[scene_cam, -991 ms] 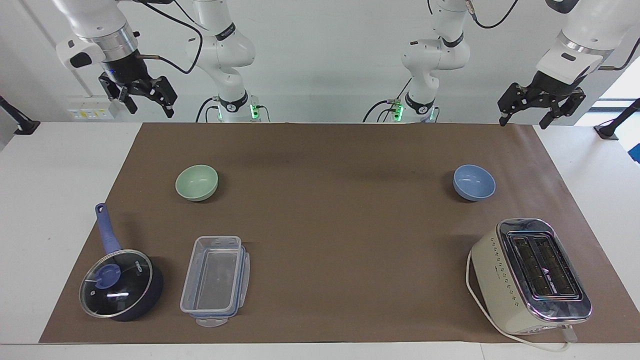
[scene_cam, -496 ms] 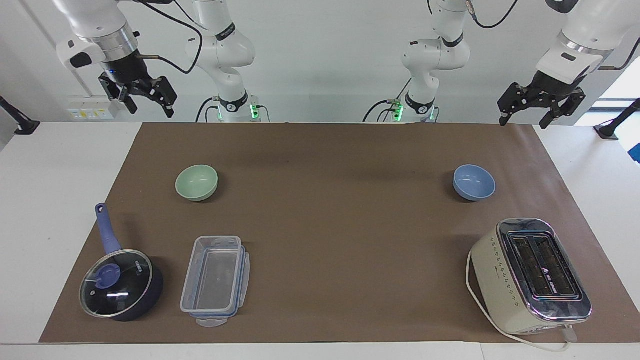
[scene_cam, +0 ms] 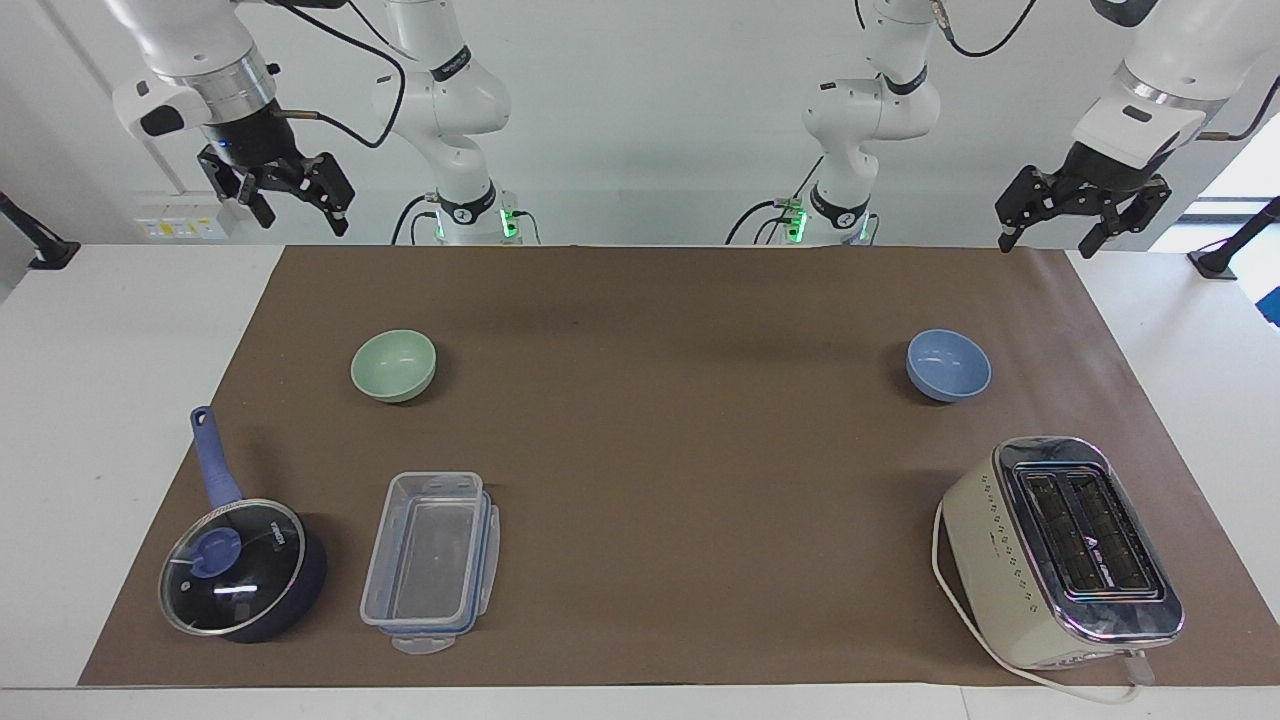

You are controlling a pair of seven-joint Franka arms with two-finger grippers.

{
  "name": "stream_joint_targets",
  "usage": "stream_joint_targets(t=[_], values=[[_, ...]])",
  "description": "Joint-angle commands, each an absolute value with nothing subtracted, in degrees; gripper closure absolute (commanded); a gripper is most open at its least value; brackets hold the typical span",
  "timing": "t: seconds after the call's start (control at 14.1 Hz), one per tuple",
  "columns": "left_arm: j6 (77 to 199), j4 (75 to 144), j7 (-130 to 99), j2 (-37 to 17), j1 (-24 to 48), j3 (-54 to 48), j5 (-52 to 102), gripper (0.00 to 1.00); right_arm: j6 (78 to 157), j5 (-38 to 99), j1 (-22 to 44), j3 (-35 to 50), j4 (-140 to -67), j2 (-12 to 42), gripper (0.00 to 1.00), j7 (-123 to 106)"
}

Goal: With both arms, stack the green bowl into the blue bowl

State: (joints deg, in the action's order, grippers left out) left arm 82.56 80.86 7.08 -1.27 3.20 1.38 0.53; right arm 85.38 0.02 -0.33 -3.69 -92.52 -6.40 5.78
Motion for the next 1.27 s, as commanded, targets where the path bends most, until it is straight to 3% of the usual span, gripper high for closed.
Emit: stream_joint_targets(t=[0.0, 0.5, 1.2], values=[[82.27, 82.53, 6.68, 0.26, 2.81, 1.32, 1.32, 0.00, 85.43, 1.14, -0.97, -3.43, -93.43, -7.12, 0.00, 6.68], [82.44, 82.70, 6.76, 0.35, 3.34, 1.32, 1.32, 0.00, 85.43, 1.14, -0.97, -3.43, -93.43, -7.12, 0.00, 6.68], [86.56, 89.28, 7.64, 3.25, 2.38, 1.58, 1.32, 0.00, 85.43, 1.14, -0.97, -3.43, -93.43, -7.12, 0.00, 6.68]])
